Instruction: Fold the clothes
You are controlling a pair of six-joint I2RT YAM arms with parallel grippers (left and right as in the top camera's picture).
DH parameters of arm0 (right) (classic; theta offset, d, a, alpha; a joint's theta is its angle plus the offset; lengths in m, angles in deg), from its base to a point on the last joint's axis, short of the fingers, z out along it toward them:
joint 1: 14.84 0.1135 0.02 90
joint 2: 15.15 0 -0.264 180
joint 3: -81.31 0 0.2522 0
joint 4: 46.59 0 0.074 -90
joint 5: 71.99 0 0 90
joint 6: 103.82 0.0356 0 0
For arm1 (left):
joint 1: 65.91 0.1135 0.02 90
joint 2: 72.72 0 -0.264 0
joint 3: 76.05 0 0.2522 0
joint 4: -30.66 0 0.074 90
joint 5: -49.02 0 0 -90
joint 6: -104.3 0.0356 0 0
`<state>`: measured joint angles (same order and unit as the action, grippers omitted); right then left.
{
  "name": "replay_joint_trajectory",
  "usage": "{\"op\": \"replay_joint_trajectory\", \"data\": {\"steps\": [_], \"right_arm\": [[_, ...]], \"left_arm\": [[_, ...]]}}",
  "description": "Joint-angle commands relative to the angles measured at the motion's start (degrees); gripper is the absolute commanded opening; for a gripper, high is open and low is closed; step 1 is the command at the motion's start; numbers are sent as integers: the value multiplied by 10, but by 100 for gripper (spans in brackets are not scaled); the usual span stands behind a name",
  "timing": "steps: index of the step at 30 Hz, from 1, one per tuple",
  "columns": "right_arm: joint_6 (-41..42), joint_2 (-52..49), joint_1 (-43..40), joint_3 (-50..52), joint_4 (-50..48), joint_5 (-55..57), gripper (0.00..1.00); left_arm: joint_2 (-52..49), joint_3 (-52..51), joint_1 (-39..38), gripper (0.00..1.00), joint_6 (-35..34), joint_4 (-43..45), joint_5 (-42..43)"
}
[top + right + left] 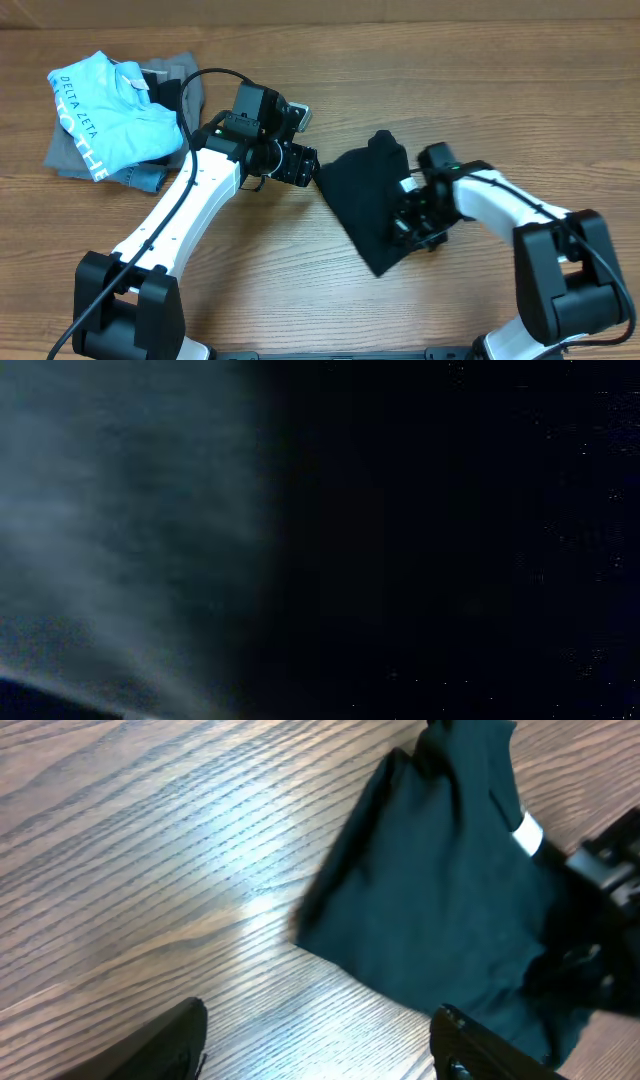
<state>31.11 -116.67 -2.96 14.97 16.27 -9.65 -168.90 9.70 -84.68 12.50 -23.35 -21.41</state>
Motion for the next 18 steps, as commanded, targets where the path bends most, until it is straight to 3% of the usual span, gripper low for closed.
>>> {"op": "replay_joint_trajectory", "data": {"steps": [1, 4, 9, 13, 18], "right_arm": [[-52, -14, -71, -21, 30, 284, 4], [-105, -12, -119, -82, 65, 318, 4], [-208, 18, -135, -167, 123, 222, 6], [-203, 54, -135, -186, 161, 194, 10], [-194, 53, -135, -162, 138, 145, 13]], "left_arm": [[-1, 5, -6, 75, -5, 3, 19], [-3, 5, -17, 75, -14, 8, 39], [-27, 5, -34, 75, -51, 30, 64], [-77, 5, -55, 73, -90, 73, 148], [-141, 5, -70, 82, -142, 147, 222]]}}
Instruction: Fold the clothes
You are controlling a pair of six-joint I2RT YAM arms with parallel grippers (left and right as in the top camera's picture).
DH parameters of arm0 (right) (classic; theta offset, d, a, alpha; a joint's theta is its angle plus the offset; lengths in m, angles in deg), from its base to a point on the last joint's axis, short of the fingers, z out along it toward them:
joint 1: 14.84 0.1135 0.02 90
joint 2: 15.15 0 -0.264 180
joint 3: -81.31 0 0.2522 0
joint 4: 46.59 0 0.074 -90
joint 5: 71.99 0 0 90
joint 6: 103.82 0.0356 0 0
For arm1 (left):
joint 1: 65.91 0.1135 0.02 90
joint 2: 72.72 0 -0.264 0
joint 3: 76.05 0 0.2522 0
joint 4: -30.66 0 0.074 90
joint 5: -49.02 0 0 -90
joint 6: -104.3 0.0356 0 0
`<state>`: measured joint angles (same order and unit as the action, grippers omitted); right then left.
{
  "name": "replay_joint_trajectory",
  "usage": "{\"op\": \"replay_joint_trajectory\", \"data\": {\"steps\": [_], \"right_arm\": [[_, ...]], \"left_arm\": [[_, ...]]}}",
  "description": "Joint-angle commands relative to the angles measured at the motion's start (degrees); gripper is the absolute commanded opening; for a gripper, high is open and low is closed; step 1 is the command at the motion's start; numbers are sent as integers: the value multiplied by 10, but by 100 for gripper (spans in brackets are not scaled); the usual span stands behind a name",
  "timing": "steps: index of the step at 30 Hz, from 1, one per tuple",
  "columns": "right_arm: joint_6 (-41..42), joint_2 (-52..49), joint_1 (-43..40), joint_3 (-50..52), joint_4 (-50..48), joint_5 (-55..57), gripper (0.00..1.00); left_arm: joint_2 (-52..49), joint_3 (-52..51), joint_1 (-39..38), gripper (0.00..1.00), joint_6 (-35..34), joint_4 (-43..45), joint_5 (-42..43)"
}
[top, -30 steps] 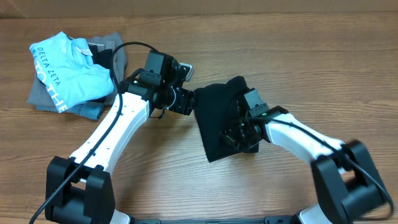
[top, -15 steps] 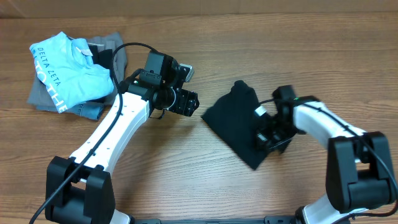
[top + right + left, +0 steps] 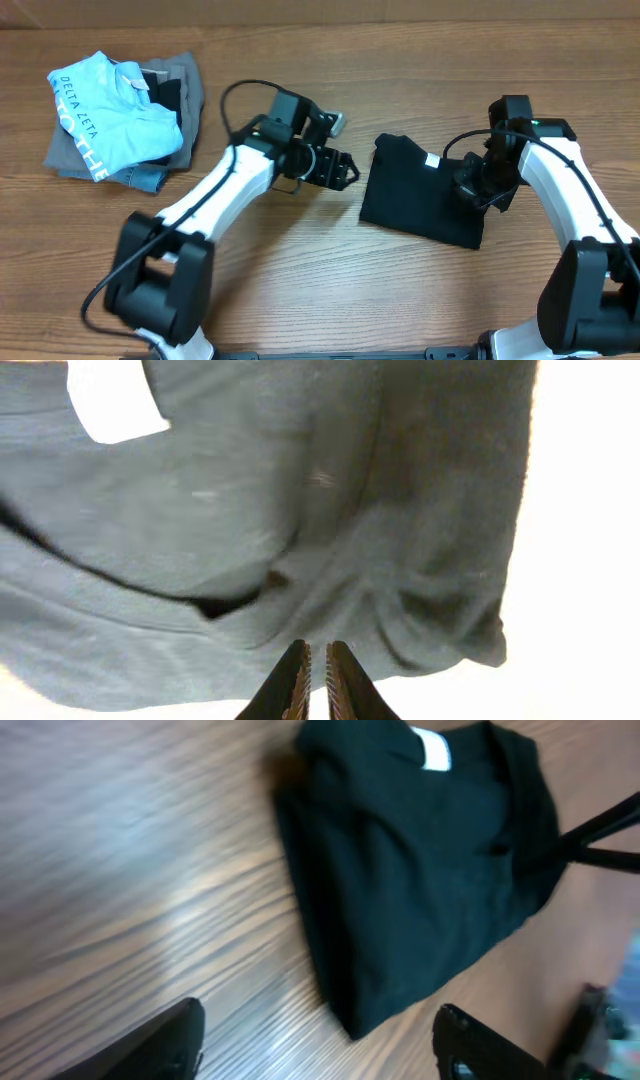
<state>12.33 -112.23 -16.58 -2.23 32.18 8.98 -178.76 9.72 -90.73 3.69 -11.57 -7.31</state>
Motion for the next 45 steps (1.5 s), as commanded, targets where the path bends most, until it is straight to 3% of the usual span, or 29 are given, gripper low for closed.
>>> {"op": "replay_joint_trajectory", "data": {"steps": [1, 2, 10, 16, 21, 27, 29, 31, 32, 38, 42, 45], "right_arm": [[-5, 9, 2, 19, -28, -42, 15], [-1, 9, 2, 40, -45, -42, 21], [9, 9, 2, 141, -158, -68, 22], [9, 9, 2, 146, -170, -70, 22], [9, 9, 2, 146, -170, -70, 22], [9, 9, 2, 146, -172, -70, 22], [9, 9, 2, 146, -172, -70, 21], [9, 9, 2, 146, -170, -70, 17], [8, 9, 1, 145, -169, -74, 17], [-8, 35, -8, 116, -109, -87, 13], [-36, 85, -7, 92, -61, -87, 15], [-37, 108, -7, 91, -57, -87, 15]], "left_arm": [[-49, 5, -10, 82, -61, 38, 87], [-68, 5, -11, 83, -75, 62, 112], [-160, 5, -31, 82, -136, 134, 120], [-193, 5, -61, 83, -190, 212, 124], [-194, 5, -86, 79, -190, 219, 84], [-195, 5, -91, 57, -199, 228, 36], [-195, 5, -91, 41, -199, 240, 37], [-195, 5, -91, 8, -195, 242, 39], [-194, 5, -91, 4, -190, 240, 39], [-184, 10, -53, 4, -136, 197, 82], [-128, 10, -6, 4, -89, 51, -42], [-82, 10, 26, 4, -70, 16, -43]]}}
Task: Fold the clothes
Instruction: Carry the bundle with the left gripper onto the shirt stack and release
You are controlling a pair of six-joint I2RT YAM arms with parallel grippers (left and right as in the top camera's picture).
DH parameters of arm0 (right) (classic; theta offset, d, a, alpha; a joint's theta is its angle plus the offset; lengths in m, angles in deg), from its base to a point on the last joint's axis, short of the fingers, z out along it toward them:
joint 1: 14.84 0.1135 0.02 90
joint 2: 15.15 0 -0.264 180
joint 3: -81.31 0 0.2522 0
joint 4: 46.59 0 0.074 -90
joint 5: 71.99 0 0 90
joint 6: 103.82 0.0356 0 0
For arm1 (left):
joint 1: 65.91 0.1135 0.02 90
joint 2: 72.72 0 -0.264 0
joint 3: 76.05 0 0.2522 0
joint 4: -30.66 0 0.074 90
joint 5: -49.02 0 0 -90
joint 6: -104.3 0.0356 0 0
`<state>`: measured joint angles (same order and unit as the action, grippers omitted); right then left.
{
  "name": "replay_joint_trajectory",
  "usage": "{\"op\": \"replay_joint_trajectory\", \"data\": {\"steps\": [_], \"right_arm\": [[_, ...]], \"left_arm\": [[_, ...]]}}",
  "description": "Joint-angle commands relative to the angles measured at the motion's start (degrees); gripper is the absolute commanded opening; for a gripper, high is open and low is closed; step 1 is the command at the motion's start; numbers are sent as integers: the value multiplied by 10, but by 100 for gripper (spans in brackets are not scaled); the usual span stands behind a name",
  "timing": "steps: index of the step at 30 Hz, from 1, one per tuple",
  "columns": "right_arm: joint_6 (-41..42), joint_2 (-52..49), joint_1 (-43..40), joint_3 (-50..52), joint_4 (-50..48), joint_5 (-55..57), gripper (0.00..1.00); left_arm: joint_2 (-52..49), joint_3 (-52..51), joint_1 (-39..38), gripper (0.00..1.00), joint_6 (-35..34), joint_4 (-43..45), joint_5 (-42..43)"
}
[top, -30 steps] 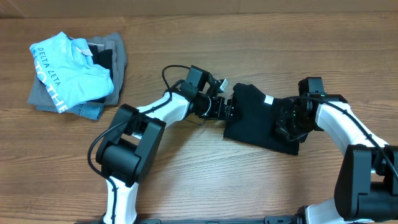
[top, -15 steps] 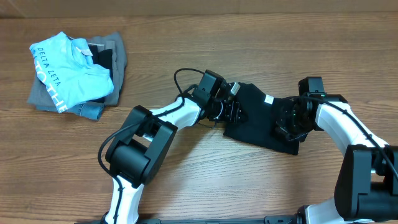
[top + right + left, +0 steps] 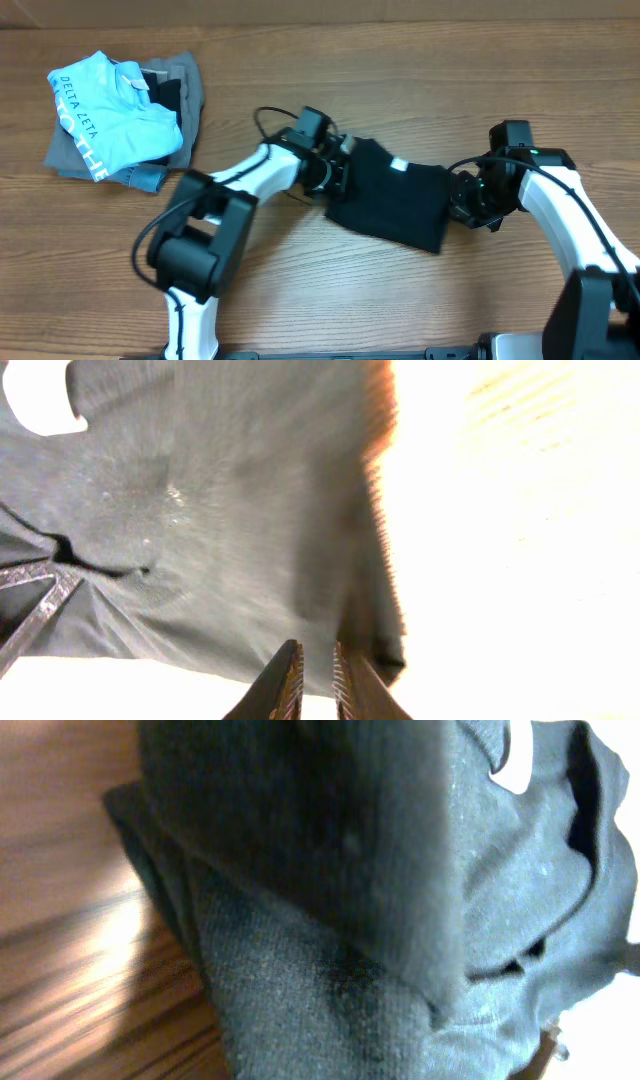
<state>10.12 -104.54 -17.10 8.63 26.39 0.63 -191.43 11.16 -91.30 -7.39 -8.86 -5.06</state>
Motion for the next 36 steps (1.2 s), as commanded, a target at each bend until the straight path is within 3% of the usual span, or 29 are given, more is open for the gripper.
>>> {"op": "replay_joint_trajectory", "data": {"steps": [1, 7, 10, 20, 24, 28, 36], "right_arm": [[-15, 37, -2, -17, 1, -3, 15], [-15, 44, -2, -19, 1, -17, 16], [-15, 44, -2, -19, 1, -24, 16], [-15, 44, -2, -19, 16, -24, 16], [-15, 44, -2, -19, 18, -24, 16], [-15, 44, -2, -19, 16, -24, 17], [-15, 44, -2, -19, 16, -24, 17]], "left_arm": [[69, -5, 42, 4, 42, -10, -64], [202, 21, 90, 4, 65, -5, -66], [262, 69, 155, 4, 62, -5, -71], [277, 161, 323, 4, 40, 2, -107], [276, 161, 386, 4, 33, -46, -121], [276, 161, 442, 4, 37, -110, -188], [270, 160, 529, 4, 90, -166, -239]]}}
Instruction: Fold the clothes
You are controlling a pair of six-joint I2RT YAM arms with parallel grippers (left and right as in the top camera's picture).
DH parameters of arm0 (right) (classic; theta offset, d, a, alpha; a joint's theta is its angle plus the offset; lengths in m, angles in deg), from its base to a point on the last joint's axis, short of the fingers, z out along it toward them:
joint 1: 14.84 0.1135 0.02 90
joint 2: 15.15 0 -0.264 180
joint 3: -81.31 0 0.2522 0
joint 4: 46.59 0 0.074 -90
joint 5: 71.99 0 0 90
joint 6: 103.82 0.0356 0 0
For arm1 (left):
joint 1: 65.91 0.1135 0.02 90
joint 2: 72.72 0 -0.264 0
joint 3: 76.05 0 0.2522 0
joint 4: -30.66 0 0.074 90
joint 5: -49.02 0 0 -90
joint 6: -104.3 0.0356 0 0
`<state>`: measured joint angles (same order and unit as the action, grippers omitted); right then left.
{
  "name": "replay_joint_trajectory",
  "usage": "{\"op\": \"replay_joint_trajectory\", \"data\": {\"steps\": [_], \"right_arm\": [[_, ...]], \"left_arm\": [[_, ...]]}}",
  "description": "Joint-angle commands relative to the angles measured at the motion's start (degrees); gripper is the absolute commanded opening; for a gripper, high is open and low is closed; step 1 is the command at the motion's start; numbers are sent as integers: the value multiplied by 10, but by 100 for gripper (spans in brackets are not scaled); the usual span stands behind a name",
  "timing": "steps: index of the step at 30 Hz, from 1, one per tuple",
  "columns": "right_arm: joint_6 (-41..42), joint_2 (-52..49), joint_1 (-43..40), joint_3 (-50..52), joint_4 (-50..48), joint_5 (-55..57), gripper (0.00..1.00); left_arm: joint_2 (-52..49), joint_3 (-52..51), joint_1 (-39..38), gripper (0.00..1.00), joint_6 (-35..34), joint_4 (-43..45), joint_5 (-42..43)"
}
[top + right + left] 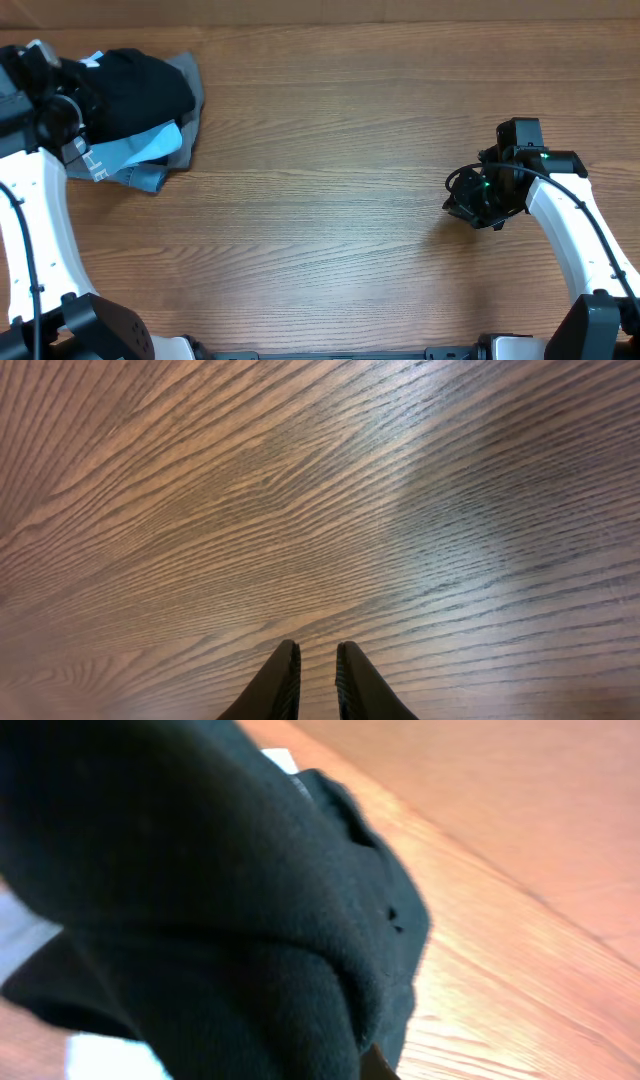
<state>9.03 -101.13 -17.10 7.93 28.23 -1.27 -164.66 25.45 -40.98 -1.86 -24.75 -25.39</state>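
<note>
The folded black garment (140, 85) lies on top of the clothes pile at the table's far left. My left gripper (62, 100) is at the garment's left end. In the left wrist view black cloth (200, 900) fills the frame, and only one fingertip (378, 1066) pokes out from under it, so the gripper is shut on the cloth. My right gripper (468, 203) hovers over bare wood at the right. Its fingers (283, 675) are almost together with nothing between them.
The pile holds a light blue shirt (130, 148), grey clothes (192, 90) and a denim piece (146, 179) under the black garment. Wooden table (330, 180) spans the view; the right arm's cable loops beside its wrist.
The black garment was at mid-table between both grippers; now it rests on the pile at the far left with my left gripper. My right gripper stays at the right, over bare wood.
The black garment lay slanted at mid-table with my right gripper on it and my left open beside it. Then it lay squarer, further right. Then my left gripper was at its left edge. Now it tops the pile.
</note>
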Motion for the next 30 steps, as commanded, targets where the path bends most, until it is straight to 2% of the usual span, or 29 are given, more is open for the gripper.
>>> {"op": "replay_joint_trajectory", "data": {"steps": [1, 3, 5, 7, 9, 10, 11, 12, 15, 17, 20, 22, 25, 30], "right_arm": [[-4, 10, -2, -12, -2, -5, 17], [-4, 10, -2, -12, -2, -5, 17], [-4, 10, -2, -12, -2, -5, 17], [-4, 10, -2, -12, -2, -5, 17], [-4, 10, -2, -12, -2, -5, 17], [-4, 10, -2, -12, -2, -5, 17], [-4, 10, -2, -12, -2, -5, 17], [-4, 10, -2, -12, -1, -5, 17], [-4, 10, -2, -12, 2, -5, 18], [-4, 10, -2, -12, 2, -5, 18], [-4, 10, -2, -12, -1, -5, 19], [-4, 10, -2, -12, -5, -5, 20], [-4, 10, -2, -12, -3, -5, 20], [-4, 10, -2, -12, -4, -5, 21]], "left_arm": [[1, 17, 34, 4, 37, -15, -47], [0, 17, 42, 4, 44, -29, -73], [0, 17, 43, 13, 44, -39, -102], [0, 17, 43, 33, 44, -50, -141], [1, 17, 43, 44, 44, -56, -154], [2, 21, 43, 64, 42, -63, -151], [3, 29, 43, 70, 41, -74, -148], [4, 39, 43, 71, 42, -84, -147], [6, 87, 43, 68, 42, -120, -146], [6, 115, 42, 61, 42, -134, -135], [5, 128, 21, 32, 49, -131, -61], [-3, 117, -2, 18, 59, -127, -60], [-42, 83, -40, 16, 64, -116, -104], [-150, 54, -46, 27, 11, -70, -131]]}}
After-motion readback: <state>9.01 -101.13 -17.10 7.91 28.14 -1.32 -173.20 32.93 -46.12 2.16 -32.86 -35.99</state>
